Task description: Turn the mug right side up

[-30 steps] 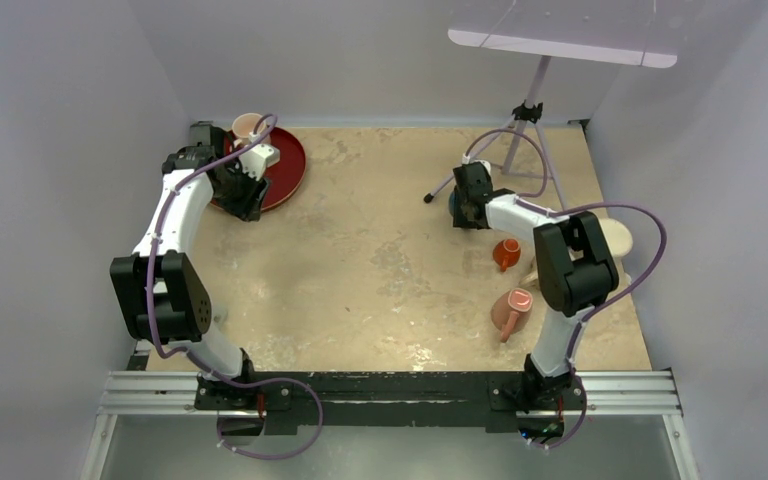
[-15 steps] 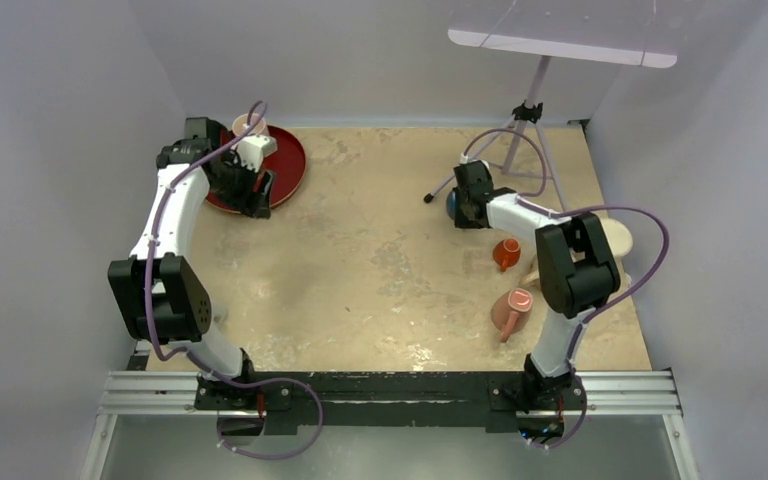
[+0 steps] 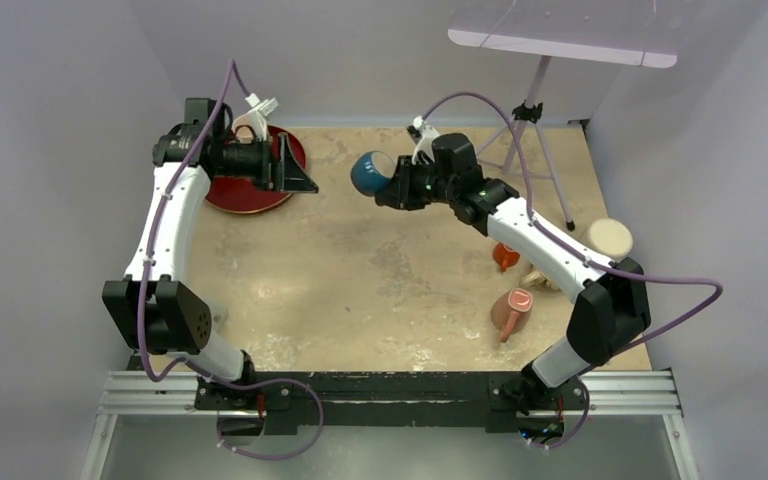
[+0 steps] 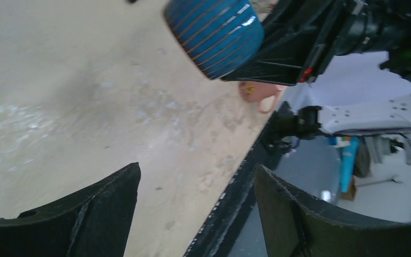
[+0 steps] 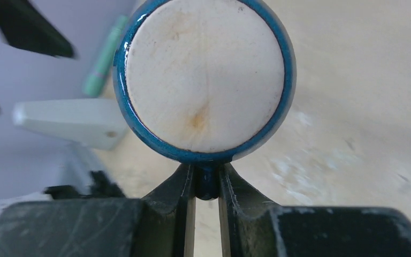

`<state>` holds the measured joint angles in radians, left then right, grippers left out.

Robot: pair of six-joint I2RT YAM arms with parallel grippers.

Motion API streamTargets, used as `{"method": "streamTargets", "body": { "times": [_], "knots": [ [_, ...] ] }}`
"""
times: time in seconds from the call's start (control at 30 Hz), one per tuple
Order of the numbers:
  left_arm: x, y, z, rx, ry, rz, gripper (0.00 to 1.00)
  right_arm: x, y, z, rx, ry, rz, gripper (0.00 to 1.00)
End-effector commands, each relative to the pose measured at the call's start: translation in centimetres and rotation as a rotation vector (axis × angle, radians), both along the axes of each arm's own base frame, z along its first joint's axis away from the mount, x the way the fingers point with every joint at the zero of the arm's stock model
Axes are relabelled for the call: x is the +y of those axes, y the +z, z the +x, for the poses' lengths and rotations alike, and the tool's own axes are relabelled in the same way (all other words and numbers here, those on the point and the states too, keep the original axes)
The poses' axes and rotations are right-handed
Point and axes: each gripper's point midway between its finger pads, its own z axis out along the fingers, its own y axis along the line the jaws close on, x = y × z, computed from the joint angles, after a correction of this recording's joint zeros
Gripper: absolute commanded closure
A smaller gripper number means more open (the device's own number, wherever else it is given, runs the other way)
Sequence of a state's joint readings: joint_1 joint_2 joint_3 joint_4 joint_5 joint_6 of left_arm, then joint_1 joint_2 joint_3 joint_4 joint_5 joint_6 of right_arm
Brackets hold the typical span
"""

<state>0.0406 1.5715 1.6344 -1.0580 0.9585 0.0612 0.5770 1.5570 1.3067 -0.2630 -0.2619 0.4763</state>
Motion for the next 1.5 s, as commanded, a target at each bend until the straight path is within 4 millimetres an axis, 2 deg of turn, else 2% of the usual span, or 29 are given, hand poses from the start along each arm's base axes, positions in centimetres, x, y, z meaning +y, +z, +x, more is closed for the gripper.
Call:
{"method": "streamTargets", "body": {
  "times": [0.0,0.1,0.2,0.43,0.63,0.73,0.87,0.93,1.0,1.03,1.07,1.17,1.23,1.33,1.47],
  "knots": [
    [-5.6,6.5,-2.5,0.02,-0.123,-0.273,0.18,4.3,12.5,0.0,-0.164,0.151,0.37,1.0],
    [-7.2,8.4,-2.0,0.043,-0.151,-0.372,0.18,5.4,15.9,-0.3,-0.201,0.201,0.484,1.0],
    [-7.5,9.6,-0.9,0.055,-0.129,-0.411,0.19,5.7,17.5,-0.6,-0.208,0.217,0.549,1.0],
    [-7.6,12.4,0.8,-0.07,-0.09,-0.421,0.25,6.5,18.4,-1.4,-0.206,0.251,0.61,1.0],
    [-8.0,13.0,1.5,-0.073,-0.09,-0.44,0.36,7.3,18.7,-2.3,-0.202,0.298,0.626,1.0],
    [-8.6,13.6,1.3,-0.104,-0.106,-0.454,0.52,7.8,18.0,-2.4,-0.175,0.322,0.648,1.0],
    [-8.8,13.6,1.6,-0.148,-0.098,-0.45,0.65,8.4,16.8,-2.5,-0.136,0.35,0.665,1.0],
    [-8.9,13.1,1.9,-0.133,-0.092,-0.447,0.79,8.9,16.4,-2.6,-0.122,0.372,0.664,1.0],
    [-8.8,12.4,2.2,-0.129,-0.078,-0.429,1.0,9.2,15.9,-2.4,-0.112,0.387,0.648,1.0],
    [-8.4,11.8,2.8,-0.148,-0.041,-0.393,1.0,9.4,15.5,-2.3,-0.102,0.389,0.633,1.0],
    [-8.0,11.1,2.9,-0.158,-0.022,-0.345,1.0,9.5,14.9,-2.0,-0.089,0.381,0.611,1.0],
    [-4.7,7.6,4.9,-0.243,0.113,-0.034,1.0,9.3,12.4,-0.7,-0.061,0.319,0.503,0.56],
    [-1.0,4.7,6.2,-0.282,0.177,0.236,1.0,8.9,10.7,0.1,-0.046,0.266,0.431,0.4],
    [4.6,0.3,7.1,-0.28,0.185,0.563,1.0,8.1,8.8,1.0,-0.032,0.206,0.348,0.29],
    [12.5,-5.2,8.1,-0.165,0.228,0.801,1.0,7.1,7.2,2.2,-0.054,0.149,0.234,0.27]
  ]
}}
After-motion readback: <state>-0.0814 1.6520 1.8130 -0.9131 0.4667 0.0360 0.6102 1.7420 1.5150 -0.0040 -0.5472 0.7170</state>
